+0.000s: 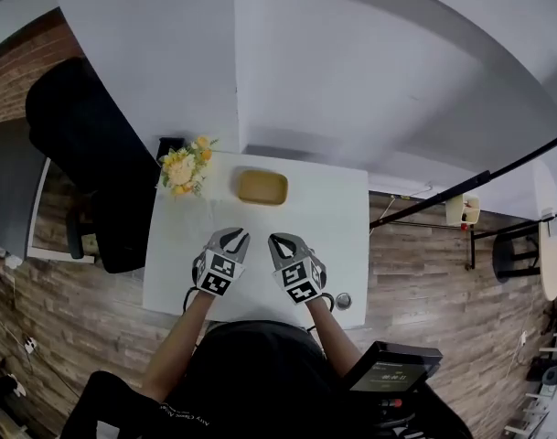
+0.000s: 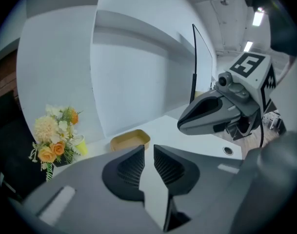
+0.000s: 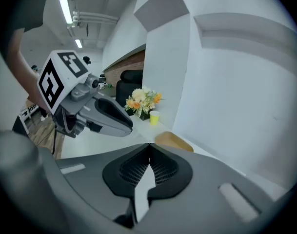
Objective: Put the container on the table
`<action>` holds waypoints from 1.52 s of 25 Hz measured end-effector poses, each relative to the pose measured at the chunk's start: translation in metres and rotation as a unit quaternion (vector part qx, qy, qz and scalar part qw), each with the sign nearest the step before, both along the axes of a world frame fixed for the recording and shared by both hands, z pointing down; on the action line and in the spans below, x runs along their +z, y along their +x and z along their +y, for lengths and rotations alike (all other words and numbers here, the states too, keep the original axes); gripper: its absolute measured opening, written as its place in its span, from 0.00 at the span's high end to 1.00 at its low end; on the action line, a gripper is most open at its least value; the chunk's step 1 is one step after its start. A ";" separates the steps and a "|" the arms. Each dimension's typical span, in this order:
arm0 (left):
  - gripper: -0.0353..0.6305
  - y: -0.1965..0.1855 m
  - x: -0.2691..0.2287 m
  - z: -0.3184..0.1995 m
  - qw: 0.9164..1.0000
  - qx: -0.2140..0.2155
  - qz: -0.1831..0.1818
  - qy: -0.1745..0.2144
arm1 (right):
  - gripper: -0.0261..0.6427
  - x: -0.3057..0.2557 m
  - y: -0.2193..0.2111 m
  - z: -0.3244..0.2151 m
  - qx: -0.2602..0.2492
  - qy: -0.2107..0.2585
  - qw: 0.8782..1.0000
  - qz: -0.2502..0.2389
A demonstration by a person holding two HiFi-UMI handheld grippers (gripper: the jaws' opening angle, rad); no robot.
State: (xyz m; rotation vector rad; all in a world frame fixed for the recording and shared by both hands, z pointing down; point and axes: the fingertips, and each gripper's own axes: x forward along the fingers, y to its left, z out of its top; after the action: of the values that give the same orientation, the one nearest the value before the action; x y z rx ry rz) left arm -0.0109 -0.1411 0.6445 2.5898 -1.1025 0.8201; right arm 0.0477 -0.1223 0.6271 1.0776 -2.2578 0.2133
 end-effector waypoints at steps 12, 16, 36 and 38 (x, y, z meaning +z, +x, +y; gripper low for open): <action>0.89 -0.018 -0.087 -0.012 0.991 -0.061 0.075 0.092 | 0.94 -0.079 -0.005 -0.014 0.030 0.082 0.993 -0.083; 0.89 -0.020 -0.112 -0.010 0.988 -0.056 0.084 0.113 | 0.94 -0.105 -0.009 -0.011 0.022 0.111 0.988 -0.108; 0.93 -0.007 -0.165 0.021 0.959 0.007 0.187 0.214 | 0.94 -0.150 0.005 0.009 0.030 0.205 0.962 -0.178; 0.93 -0.007 -0.164 0.024 0.960 0.007 0.188 0.206 | 0.94 -0.147 0.004 0.010 0.028 0.206 0.961 -0.182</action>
State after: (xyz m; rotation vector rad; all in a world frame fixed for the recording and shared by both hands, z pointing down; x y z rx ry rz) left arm -0.0180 -0.1172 0.4805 2.9129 -1.2373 0.0811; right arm 0.0515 -0.1125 0.4798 1.4120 -2.6790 -0.0483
